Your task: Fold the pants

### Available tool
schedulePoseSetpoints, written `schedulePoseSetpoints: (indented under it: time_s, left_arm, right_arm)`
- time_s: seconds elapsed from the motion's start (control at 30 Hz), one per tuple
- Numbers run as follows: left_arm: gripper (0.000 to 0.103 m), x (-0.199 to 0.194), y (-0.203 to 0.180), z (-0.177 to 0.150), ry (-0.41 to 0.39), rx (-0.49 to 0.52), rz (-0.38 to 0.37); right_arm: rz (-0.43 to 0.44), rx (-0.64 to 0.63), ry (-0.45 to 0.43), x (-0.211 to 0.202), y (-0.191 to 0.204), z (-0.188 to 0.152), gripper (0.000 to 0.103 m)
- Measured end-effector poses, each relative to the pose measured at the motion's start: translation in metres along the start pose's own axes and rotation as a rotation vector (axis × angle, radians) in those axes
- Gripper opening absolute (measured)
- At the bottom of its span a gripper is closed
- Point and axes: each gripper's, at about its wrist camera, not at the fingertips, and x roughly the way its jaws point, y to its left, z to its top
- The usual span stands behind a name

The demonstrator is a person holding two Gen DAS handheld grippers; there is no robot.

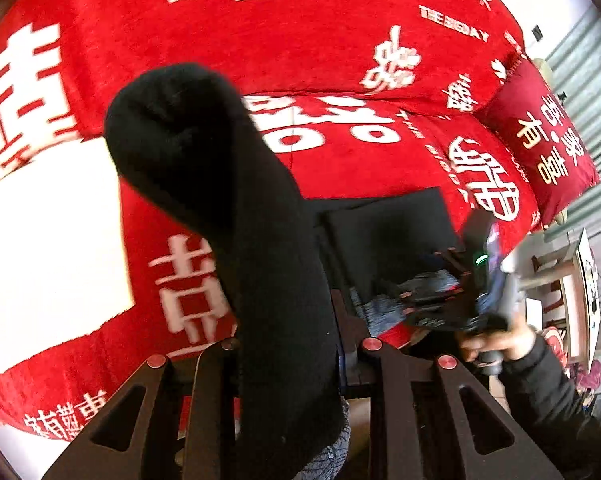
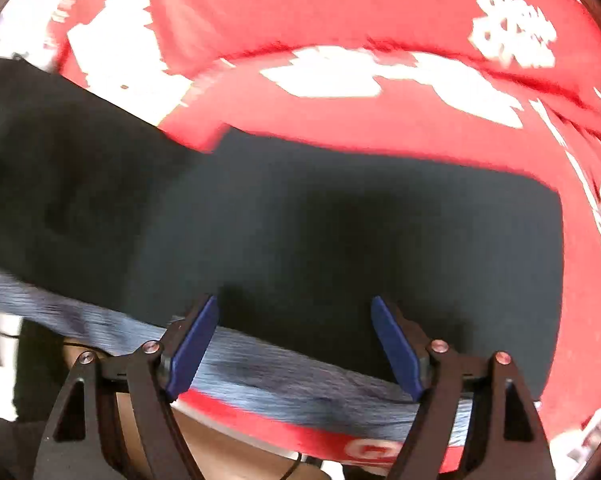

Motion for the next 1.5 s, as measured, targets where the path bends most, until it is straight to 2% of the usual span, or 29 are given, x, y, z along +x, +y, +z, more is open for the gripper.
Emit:
schedulePoseSetpoints:
  time_s: [0.1,0.13,0.2,0.37,0.53,0.67,0.87,1.03,1.07,1.13,1.17,1.2,1.23,1.33,1.5]
  left_arm:
    - [0.025,0.010,-0.030,0.015,0.019,0.026,0.004]
    - [0.025,0.013,-0.039,0.018,0.024,0.035,0.006]
    - [0.025,0.022,-0.059,0.024,0.034,0.058,0.013]
    - [0.025,0.040,-0.106,0.035,0.058,0.115,0.015]
    - [0.025,0.061,-0.144,0.047,0.083,0.145,0.007]
    - [0.025,0.102,-0.174,0.059,0.133,0.160,0.030]
    - [0.025,0.164,-0.202,0.063,0.215,0.177,0.070]
    - [0.026,0.204,-0.205,0.056,0.263,0.167,0.133]
    - [0.029,0.209,-0.205,0.053,0.263,0.168,0.140]
    - [0.041,0.212,-0.209,0.050,0.256,0.170,0.137]
    - [0.056,0.212,-0.212,0.049,0.258,0.171,0.113]
    - [0.068,0.212,-0.216,0.050,0.260,0.173,0.120]
    - [0.072,0.212,-0.220,0.050,0.258,0.178,0.104]
    - [0.072,0.202,-0.233,0.051,0.240,0.219,0.082]
    - [0.072,0.159,-0.231,0.055,0.185,0.196,-0.045]
  right_arm:
    - [-0.095,-0.135,-0.003,0.001,0.021,-0.002,0.085]
    - [-0.096,-0.146,-0.015,-0.006,0.020,-0.004,0.085]
    - [-0.068,-0.102,-0.046,-0.022,0.006,-0.009,0.085]
    - [-0.184,0.028,-0.068,-0.037,-0.053,-0.019,0.085]
    - [-0.179,0.112,-0.096,-0.055,-0.086,-0.023,0.085]
    - [-0.216,0.154,-0.111,-0.070,-0.106,-0.033,0.085]
    - [-0.243,0.218,-0.114,-0.085,-0.131,-0.056,0.085]
    - [-0.227,0.250,-0.099,-0.079,-0.145,-0.070,0.085]
    - [-0.214,0.258,-0.103,-0.079,-0.147,-0.072,0.085]
    - [-0.204,0.267,-0.110,-0.079,-0.150,-0.075,0.085]
    - [-0.201,0.269,-0.113,-0.079,-0.151,-0.076,0.085]
    - [-0.196,0.272,-0.117,-0.080,-0.153,-0.077,0.085]
    - [-0.193,0.275,-0.119,-0.081,-0.153,-0.079,0.085]
    - [-0.176,0.281,-0.135,-0.085,-0.154,-0.084,0.085]
    - [-0.087,0.256,-0.175,-0.094,-0.153,-0.097,0.085]
